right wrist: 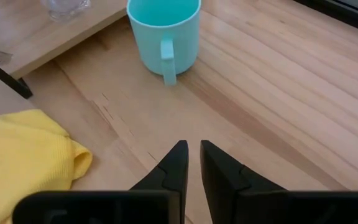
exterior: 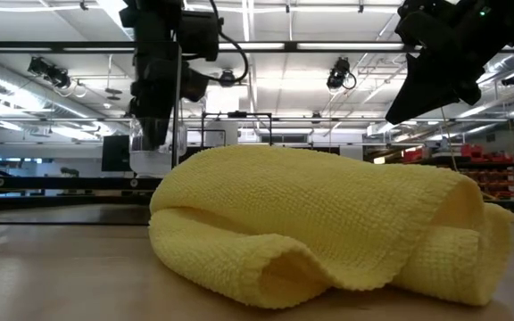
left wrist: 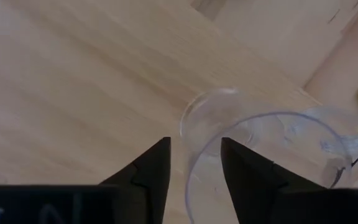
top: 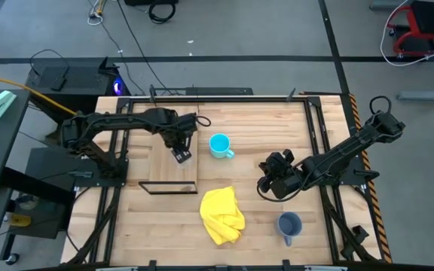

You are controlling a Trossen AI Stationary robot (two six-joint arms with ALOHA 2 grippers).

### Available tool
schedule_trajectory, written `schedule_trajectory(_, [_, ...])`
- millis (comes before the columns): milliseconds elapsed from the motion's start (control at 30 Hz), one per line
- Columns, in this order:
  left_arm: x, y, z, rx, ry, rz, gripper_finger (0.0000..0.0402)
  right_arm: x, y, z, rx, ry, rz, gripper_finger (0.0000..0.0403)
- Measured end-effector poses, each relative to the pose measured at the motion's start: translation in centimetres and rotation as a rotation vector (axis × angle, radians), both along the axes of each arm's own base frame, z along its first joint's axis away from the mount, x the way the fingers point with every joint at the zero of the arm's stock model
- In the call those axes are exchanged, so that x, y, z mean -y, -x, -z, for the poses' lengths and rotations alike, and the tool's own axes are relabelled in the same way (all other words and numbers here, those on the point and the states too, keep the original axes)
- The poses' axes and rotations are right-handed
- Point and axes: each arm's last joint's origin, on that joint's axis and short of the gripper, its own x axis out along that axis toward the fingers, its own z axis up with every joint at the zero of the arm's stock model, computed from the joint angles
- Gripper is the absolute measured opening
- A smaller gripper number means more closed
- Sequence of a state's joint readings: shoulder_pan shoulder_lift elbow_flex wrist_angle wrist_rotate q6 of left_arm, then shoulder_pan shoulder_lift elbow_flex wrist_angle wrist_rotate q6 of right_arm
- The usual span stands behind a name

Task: Stack small to large cups/mugs on shelf
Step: Put the transparent mug on the shelf

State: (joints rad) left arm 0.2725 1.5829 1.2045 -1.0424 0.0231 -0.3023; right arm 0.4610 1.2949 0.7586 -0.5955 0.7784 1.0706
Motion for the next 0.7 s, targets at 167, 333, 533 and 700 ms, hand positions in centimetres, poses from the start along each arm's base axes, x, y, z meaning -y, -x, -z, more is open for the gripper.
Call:
schedule_trajectory(167, [0.4, 0.3, -0.1, -0.031, 0.012, -0.010, 0.0082, 0.0, 0.0, 0.0, 0.000, 0.000, 0.000, 0.0051])
schedule_trajectory(333, [1.2, 0.5, -0.2, -0.056, 0.020, -0.005, 0.0011, 0.0, 0.0, 0.0, -0.001, 0.001, 0.000, 0.0051])
schedule_trajectory(533, [2.6, 0.8, -0.4, -0.094, 0.031, 0.014, 0.0013, 0.0, 0.0, 0.0, 0.003, 0.010, 0.004, 0.0051])
schedule_trajectory(700, [4.2, 0.8, -0.7, -0.093, 0.034, 0.011, 0.0011, 0.0, 0.0, 0.0, 0.004, 0.013, 0.005, 0.0051])
